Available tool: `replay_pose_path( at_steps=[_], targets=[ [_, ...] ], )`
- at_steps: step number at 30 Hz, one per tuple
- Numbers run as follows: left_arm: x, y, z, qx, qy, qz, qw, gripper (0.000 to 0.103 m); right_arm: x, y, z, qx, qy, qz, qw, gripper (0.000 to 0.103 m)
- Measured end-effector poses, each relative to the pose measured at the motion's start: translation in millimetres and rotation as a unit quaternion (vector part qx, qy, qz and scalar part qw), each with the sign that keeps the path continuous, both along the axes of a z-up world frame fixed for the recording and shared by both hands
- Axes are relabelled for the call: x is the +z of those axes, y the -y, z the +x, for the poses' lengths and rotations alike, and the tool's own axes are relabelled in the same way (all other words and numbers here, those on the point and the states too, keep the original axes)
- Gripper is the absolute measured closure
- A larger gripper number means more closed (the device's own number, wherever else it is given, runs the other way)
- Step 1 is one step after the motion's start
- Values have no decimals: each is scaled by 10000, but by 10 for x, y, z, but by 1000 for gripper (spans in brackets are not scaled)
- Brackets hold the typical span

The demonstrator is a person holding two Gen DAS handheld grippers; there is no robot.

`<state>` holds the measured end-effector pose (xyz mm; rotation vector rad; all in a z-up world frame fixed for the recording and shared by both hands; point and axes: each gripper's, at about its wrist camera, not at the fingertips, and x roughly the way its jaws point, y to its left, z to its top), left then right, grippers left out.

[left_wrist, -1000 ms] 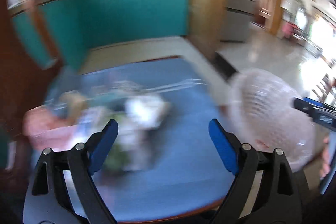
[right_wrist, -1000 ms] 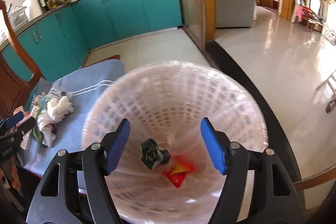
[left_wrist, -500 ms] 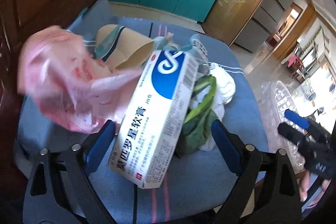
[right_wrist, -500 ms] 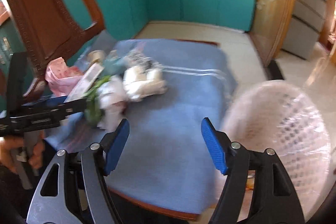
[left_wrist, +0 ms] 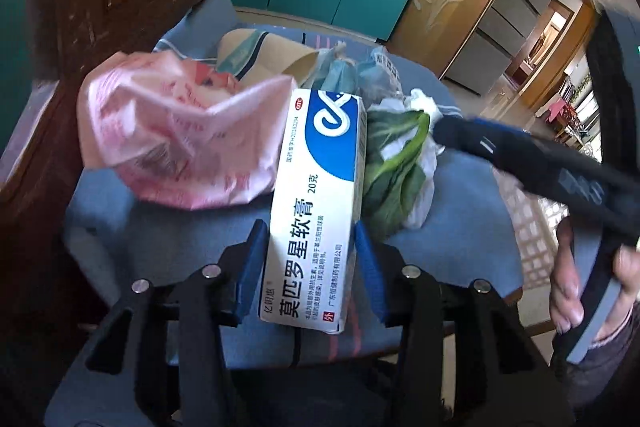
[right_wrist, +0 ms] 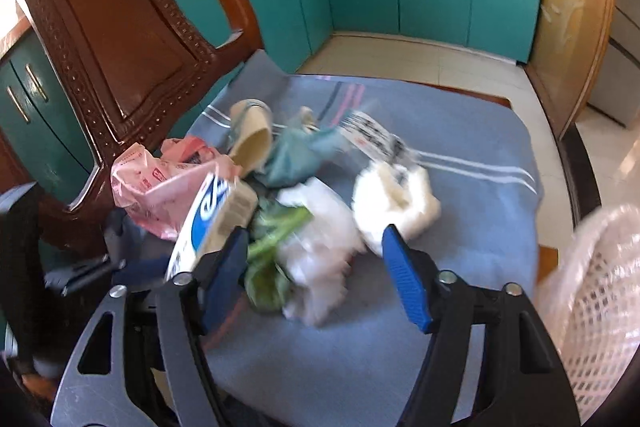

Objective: Collect trash
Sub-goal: 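Grasp the white medicine box with the left tool while the right tool returns to the seat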

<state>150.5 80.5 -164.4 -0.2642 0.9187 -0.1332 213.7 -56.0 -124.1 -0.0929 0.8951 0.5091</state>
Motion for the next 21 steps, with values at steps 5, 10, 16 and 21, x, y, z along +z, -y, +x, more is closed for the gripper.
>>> replay_pose_path(
  at_steps=[5,10,16,21],
  targets=[
    [10,-91,-89,10,-6,-34,10000,55,-112,-261,82,103,-103,-289,9995,81],
    [-5,-107,-79,13,31,-41,10000,37,83,-58,-41,98,45,-8,9999,89],
    [-66,-41,-7,-119,-56,-109,9999,36,383,451,-265,-175,273,80,9994,92],
    [-103,47,45,-207,-99,-26,9997,37,380,847,-281,-548,137,49,9984,92]
  ],
)
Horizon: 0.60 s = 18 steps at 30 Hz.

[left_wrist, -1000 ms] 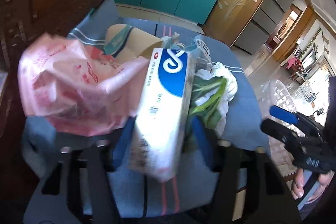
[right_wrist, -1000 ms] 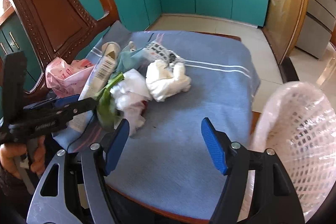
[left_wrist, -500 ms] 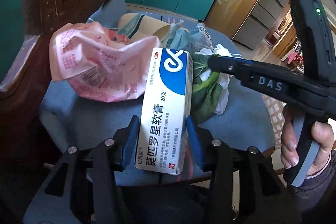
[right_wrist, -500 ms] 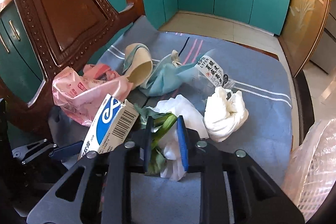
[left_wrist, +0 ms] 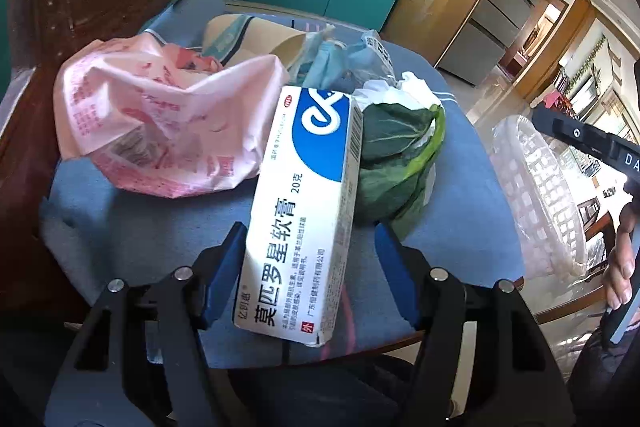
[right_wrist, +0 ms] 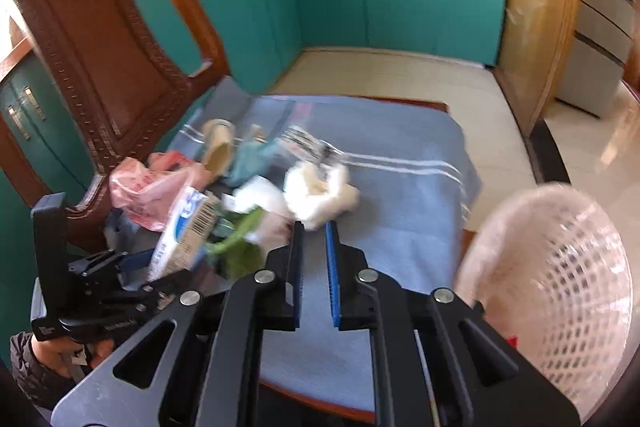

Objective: Collect trash
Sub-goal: 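Grasp the white medicine box with the left tool while the right tool returns to the seat, then lift the white medicine box with the left tool while the right tool grasps white tissues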

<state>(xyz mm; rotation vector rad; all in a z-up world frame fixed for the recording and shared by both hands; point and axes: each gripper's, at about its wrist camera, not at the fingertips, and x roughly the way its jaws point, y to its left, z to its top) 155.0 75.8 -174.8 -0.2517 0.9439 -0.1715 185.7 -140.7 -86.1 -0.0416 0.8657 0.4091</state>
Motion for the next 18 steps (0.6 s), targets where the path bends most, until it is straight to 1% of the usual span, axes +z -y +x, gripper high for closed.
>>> replay_pose_path(
  at_steps=[1,2,3,4,5,6,7,8,9,10,11,12,14,16,17,18],
  targets=[
    [-10,21,5,-13,-11,21,10000,39,-38,23,15,-9,-67,38,10000,92],
    [-22,50,23,-22,-26,47,10000,52,-74,27,30,1,-122,72,9999,91],
    [-37,70,26,-58,-71,79,9999,56,-120,5,42,42,-197,123,9997,91],
    [-51,89,15,-79,-91,107,9999,57,-157,-42,51,98,-244,144,9996,85],
    [-55,105,9,-86,-85,134,9998,59,-213,-123,74,203,-268,136,9993,74],
    [-54,119,2,-93,-90,152,9998,61,-266,-213,106,269,-246,80,9993,65],
    [-47,129,-6,-90,-88,175,9998,61,-308,-267,133,243,-211,-24,9995,64],
    [-39,131,-21,-85,-74,201,9997,61,-376,-329,219,63,-162,-244,9996,63],
    [-19,125,-50,-87,-51,228,9997,62,-414,-356,292,-58,-144,-335,9993,59],
    [-4,126,-64,-95,-39,241,9997,62,-443,-366,367,-125,-144,-320,9993,53],
    [10,131,-75,-104,-30,261,9996,62,-476,-367,445,-180,-168,-252,9994,40],
    [26,142,-86,-115,-15,292,9995,62,-510,-370,532,-243,-236,-117,9994,34],
    [44,154,-99,-136,7,312,9994,61,-562,-390,640,-238,-397,80,9989,33],
    [37,151,-87,-120,-1,278,9995,59,-622,-462,724,-259,-473,-36,9985,33],
    [24,148,-70,-107,-32,252,9996,56,-647,-493,745,-269,-458,-117,9985,33],
    [18,153,-68,-102,-43,237,9997,52,-671,-516,763,-271,-455,-177,9984,37]
  ],
)
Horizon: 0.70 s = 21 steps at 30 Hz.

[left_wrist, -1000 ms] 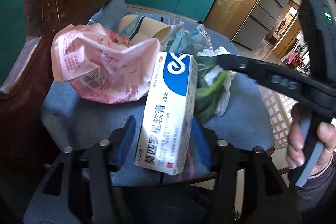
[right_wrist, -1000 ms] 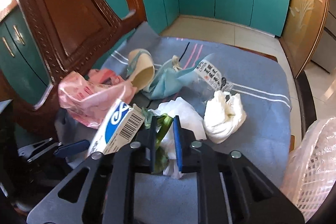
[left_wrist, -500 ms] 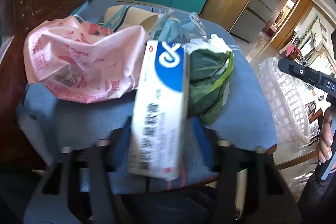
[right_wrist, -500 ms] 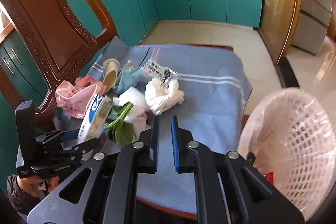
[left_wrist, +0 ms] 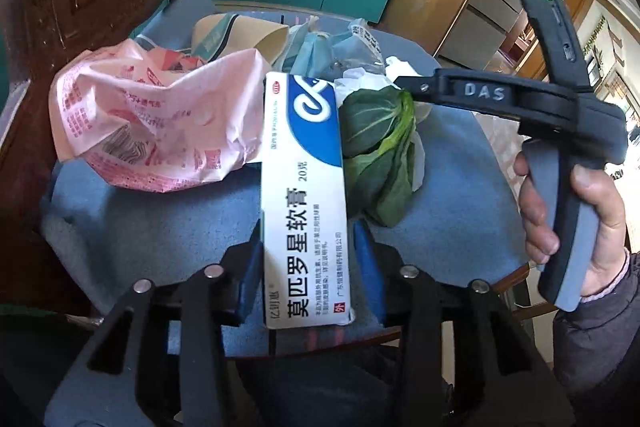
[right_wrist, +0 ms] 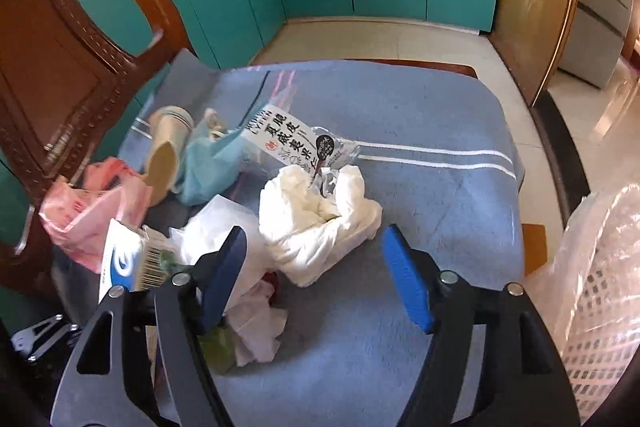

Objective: Collect trash
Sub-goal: 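Lift the white medicine box with the left tool while the right tool grasps white tissues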

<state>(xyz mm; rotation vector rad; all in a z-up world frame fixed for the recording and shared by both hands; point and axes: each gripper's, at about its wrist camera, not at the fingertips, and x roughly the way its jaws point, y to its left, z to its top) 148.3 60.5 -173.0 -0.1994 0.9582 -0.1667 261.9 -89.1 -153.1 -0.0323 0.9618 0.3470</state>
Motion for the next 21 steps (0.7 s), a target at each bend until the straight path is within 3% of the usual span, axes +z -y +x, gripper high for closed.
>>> replay_pose_path(
  at_steps=[1,2,4,7,9,11,15,21],
  targets=[
    [-8,4,11,2,-8,-18,10000,50,-14,-8,7,-1,-8,5,10000,43],
    [-21,9,26,9,-25,-46,10000,48,-33,-5,15,32,-72,50,10000,57],
    [-39,11,48,18,-50,-120,9999,40,-39,20,5,21,-107,98,9999,61],
    [-52,34,78,20,-59,-150,9999,40,4,69,-62,14,-21,71,10000,62],
    [-46,65,71,-22,-57,-71,10000,55,77,139,-158,-31,130,-54,9999,62],
    [-57,93,67,-62,-65,24,10000,62,137,212,-227,-68,248,-138,9996,62],
    [-74,106,41,-54,-49,80,9999,62,253,393,-422,-183,510,-397,9977,62],
    [73,93,-52,54,147,275,9995,63,265,600,-620,-265,480,-365,9978,62]
  ],
)
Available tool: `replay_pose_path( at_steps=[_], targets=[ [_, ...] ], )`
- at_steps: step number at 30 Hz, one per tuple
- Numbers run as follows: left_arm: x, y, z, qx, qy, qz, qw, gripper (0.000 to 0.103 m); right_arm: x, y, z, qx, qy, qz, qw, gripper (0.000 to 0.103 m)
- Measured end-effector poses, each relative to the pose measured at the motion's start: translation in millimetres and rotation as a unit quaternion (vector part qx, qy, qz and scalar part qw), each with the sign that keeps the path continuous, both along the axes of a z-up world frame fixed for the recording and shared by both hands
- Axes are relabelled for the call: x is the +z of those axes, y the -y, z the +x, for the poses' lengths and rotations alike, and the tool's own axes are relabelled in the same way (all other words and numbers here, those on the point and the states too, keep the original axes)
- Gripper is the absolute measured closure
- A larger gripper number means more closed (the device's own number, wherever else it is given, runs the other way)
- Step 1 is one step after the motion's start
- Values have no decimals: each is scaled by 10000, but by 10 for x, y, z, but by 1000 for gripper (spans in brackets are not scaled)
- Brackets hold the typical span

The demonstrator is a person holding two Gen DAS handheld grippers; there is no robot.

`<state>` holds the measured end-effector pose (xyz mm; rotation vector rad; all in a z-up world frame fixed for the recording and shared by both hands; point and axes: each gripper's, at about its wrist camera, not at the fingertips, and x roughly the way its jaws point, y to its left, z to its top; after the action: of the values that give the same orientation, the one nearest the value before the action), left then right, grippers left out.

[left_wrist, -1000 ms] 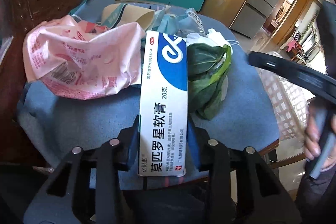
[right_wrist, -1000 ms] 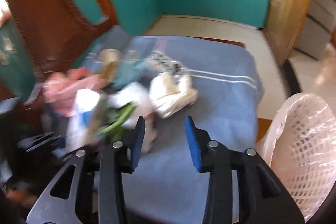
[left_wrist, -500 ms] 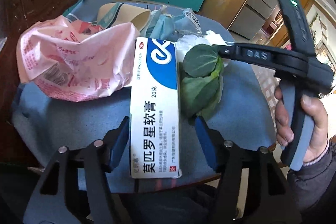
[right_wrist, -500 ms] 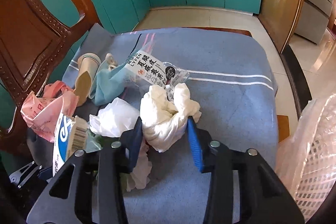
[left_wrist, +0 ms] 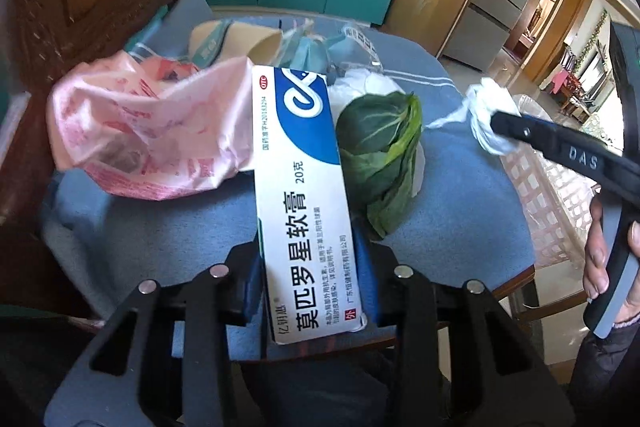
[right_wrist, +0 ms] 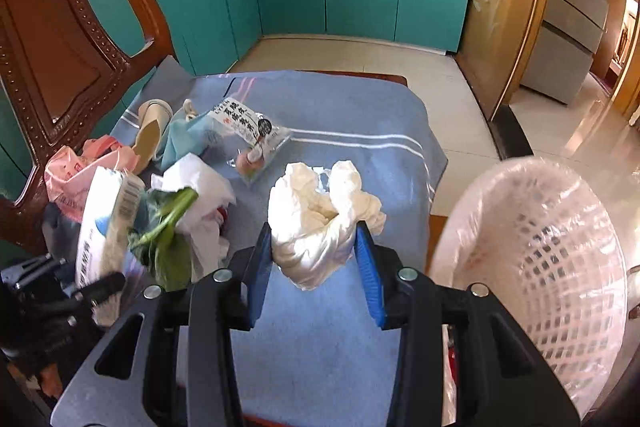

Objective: Collect trash
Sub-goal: 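Lift the white medicine box with the left tool while the right tool grasps white tissues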

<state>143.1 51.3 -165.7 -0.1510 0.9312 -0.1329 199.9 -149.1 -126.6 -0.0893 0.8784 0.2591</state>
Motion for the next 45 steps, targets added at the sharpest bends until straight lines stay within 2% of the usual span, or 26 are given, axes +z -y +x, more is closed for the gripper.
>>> replay_pose_path(
  at_steps=[6,18,26,41,45],
  targets=[
    [191,13,-96,90,283,217,9993,63,6,11,-84,7,7,19,10000,62],
    [361,-4,-220,177,613,260,9976,62,-66,-109,-156,128,-66,9,9999,62],
    [414,1,-240,169,694,230,9972,62,-103,-141,-143,151,-136,39,9998,62],
    [554,33,-345,231,898,270,9953,63,51,-45,-209,72,94,132,9998,62],
    [534,62,-344,250,828,322,9957,63,52,-51,-218,72,115,57,9999,62]
  ],
)
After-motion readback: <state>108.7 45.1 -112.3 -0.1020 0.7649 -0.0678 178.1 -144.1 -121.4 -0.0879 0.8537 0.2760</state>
